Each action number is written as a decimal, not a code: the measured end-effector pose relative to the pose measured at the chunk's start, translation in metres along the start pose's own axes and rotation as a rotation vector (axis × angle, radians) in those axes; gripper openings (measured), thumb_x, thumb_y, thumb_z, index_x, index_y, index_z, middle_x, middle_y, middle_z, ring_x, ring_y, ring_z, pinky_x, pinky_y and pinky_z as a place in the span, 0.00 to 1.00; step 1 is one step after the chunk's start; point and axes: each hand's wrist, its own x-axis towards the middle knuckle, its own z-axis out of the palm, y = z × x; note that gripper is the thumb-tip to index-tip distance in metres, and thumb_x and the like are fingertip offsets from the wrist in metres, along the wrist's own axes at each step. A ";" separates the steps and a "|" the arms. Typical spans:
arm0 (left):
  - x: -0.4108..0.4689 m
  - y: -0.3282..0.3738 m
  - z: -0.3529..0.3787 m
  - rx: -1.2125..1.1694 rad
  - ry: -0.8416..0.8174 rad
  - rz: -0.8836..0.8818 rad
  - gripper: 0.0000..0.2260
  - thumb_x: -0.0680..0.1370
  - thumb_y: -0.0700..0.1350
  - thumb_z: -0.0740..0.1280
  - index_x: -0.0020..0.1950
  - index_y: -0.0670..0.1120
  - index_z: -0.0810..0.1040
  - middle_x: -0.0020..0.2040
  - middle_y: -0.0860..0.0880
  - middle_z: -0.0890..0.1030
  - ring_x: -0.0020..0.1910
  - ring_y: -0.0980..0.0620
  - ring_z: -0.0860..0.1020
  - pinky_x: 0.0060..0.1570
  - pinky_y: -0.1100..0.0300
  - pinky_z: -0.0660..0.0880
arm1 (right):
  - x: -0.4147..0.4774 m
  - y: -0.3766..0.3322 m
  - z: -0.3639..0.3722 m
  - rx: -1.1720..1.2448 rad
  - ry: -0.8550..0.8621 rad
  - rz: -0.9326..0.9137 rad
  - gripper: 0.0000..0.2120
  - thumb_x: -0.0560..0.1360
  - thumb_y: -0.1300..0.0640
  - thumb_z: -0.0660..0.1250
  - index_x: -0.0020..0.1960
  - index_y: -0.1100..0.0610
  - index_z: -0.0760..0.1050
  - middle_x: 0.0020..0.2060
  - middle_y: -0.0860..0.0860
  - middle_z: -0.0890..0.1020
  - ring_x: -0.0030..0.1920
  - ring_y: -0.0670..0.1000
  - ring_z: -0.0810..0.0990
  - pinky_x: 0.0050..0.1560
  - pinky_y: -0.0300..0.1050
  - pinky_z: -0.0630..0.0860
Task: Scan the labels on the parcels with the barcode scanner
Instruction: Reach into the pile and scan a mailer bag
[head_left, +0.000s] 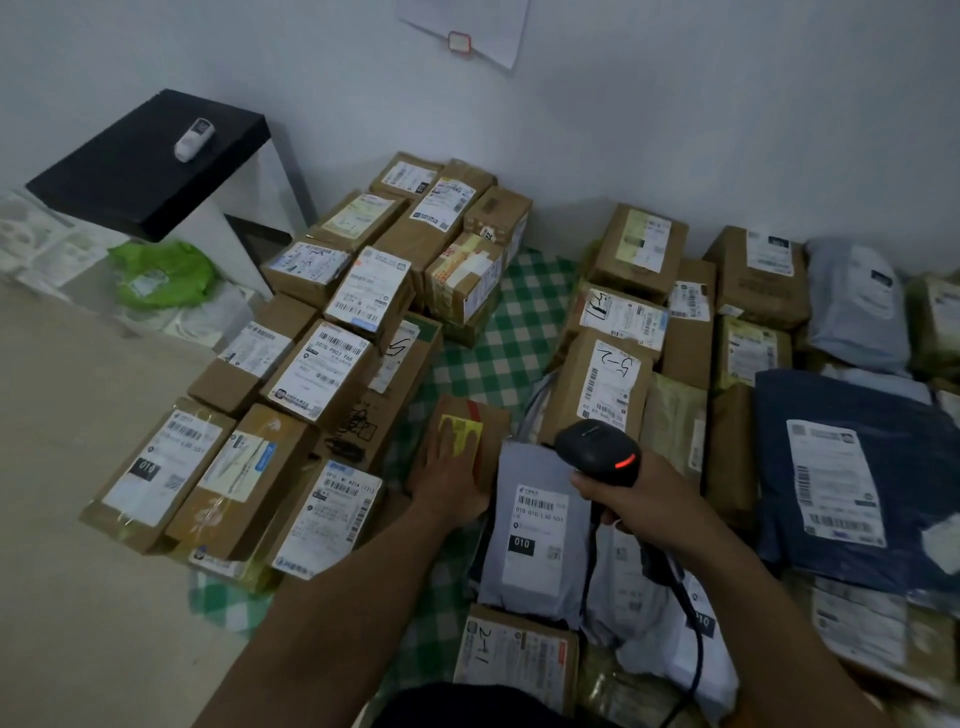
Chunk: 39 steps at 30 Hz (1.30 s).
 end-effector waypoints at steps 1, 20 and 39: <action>0.001 -0.002 0.000 0.019 -0.007 -0.005 0.48 0.76 0.64 0.65 0.84 0.52 0.37 0.83 0.42 0.36 0.82 0.40 0.37 0.80 0.38 0.44 | 0.001 0.001 0.000 -0.004 -0.002 0.002 0.12 0.76 0.51 0.76 0.58 0.46 0.79 0.40 0.47 0.86 0.32 0.45 0.83 0.36 0.38 0.78; -0.067 0.045 0.003 -0.559 0.101 -0.069 0.22 0.82 0.54 0.68 0.71 0.42 0.73 0.64 0.47 0.77 0.60 0.49 0.78 0.56 0.62 0.73 | -0.031 0.036 -0.007 0.179 0.080 0.053 0.12 0.76 0.51 0.77 0.58 0.50 0.81 0.45 0.54 0.88 0.33 0.47 0.82 0.37 0.43 0.78; -0.155 0.049 -0.023 -1.135 0.261 -0.099 0.06 0.83 0.47 0.67 0.54 0.45 0.77 0.49 0.46 0.85 0.47 0.48 0.85 0.50 0.48 0.84 | -0.057 0.060 0.007 0.240 0.116 -0.059 0.07 0.76 0.52 0.77 0.53 0.47 0.83 0.34 0.45 0.85 0.33 0.47 0.82 0.37 0.45 0.79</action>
